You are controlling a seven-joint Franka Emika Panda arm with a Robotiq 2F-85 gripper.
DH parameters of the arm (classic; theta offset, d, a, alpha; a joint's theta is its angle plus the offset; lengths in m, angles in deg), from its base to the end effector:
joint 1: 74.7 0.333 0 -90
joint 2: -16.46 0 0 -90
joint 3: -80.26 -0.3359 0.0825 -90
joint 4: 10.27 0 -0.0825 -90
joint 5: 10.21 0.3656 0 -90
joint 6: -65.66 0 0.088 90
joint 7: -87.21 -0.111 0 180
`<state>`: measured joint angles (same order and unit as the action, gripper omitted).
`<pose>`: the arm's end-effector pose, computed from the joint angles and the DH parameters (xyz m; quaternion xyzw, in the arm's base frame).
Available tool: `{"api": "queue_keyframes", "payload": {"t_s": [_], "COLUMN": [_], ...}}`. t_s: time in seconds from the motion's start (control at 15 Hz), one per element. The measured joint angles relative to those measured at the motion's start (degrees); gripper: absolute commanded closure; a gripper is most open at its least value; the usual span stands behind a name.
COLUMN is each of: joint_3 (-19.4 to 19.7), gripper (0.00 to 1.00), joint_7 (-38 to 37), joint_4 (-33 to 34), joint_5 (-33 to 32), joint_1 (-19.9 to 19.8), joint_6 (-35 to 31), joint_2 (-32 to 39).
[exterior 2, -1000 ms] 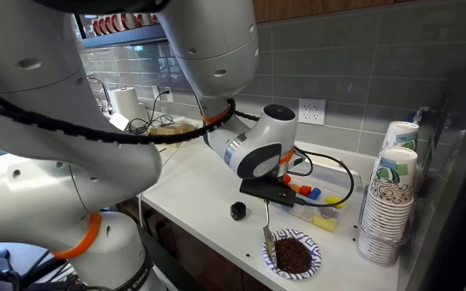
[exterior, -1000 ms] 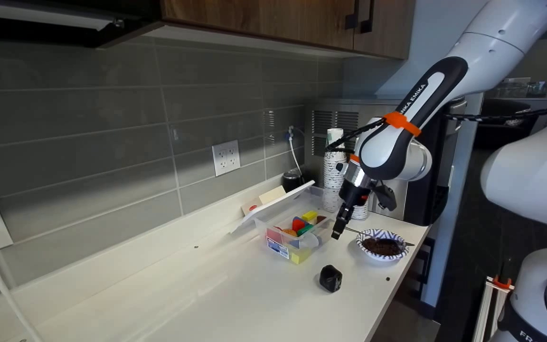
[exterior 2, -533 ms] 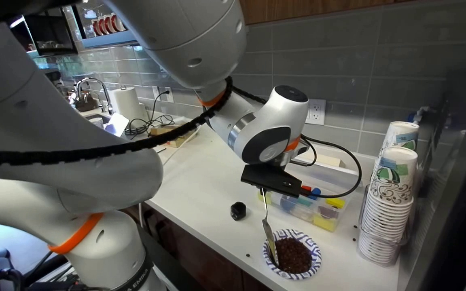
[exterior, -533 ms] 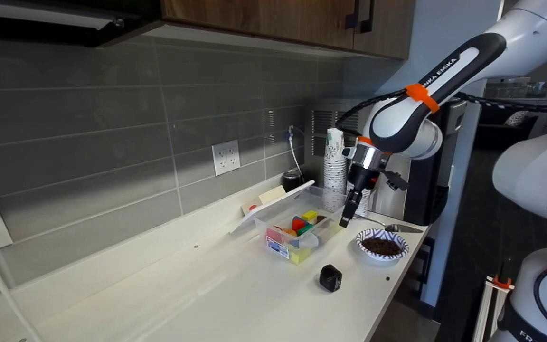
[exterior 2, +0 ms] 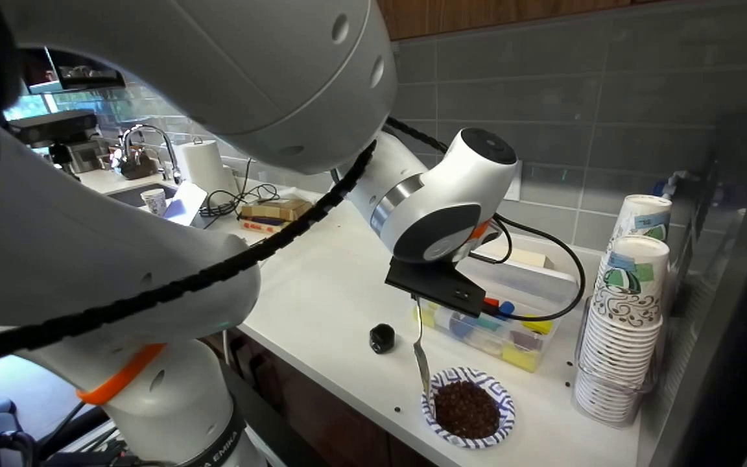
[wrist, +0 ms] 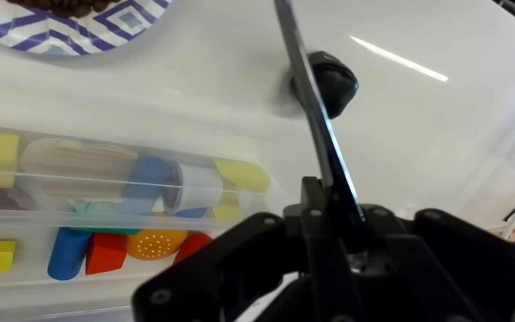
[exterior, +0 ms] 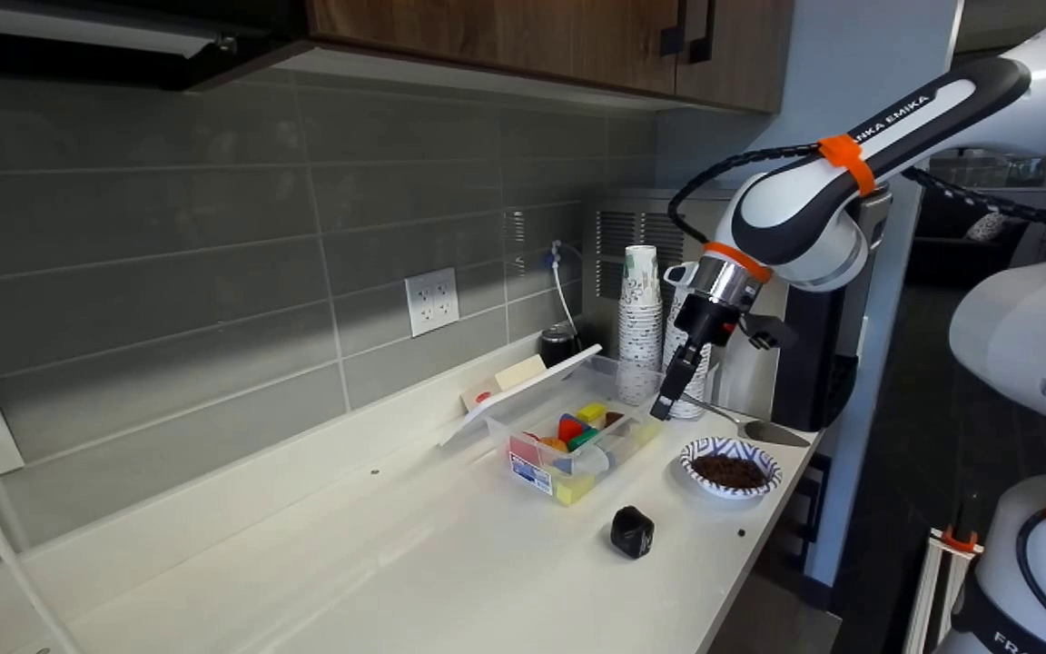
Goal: Use the spatula to stir the contents in the bowl
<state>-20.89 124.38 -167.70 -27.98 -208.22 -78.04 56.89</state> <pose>0.3357 -0.1561 0.3037 -0.9465 -0.2010 -0.1442 0.2071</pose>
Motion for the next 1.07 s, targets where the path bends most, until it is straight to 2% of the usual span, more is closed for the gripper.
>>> {"api": "queue_keyframes", "payload": {"t_s": [0.27,0.47,1.07], "joint_3": [0.7,2.6,12.6], "gripper": [0.99,0.99,0.99], "joint_7": [0.0,0.8,3.8], "joint_4": [0.0,0.0,-0.1], "joint_5": [-0.5,-1.7,-2.0], "joint_1": [0.2,1.2,9.4], "joint_6": [-1.1,-3.3,-12.7], "joint_2": [2.3,2.6,3.0]}}
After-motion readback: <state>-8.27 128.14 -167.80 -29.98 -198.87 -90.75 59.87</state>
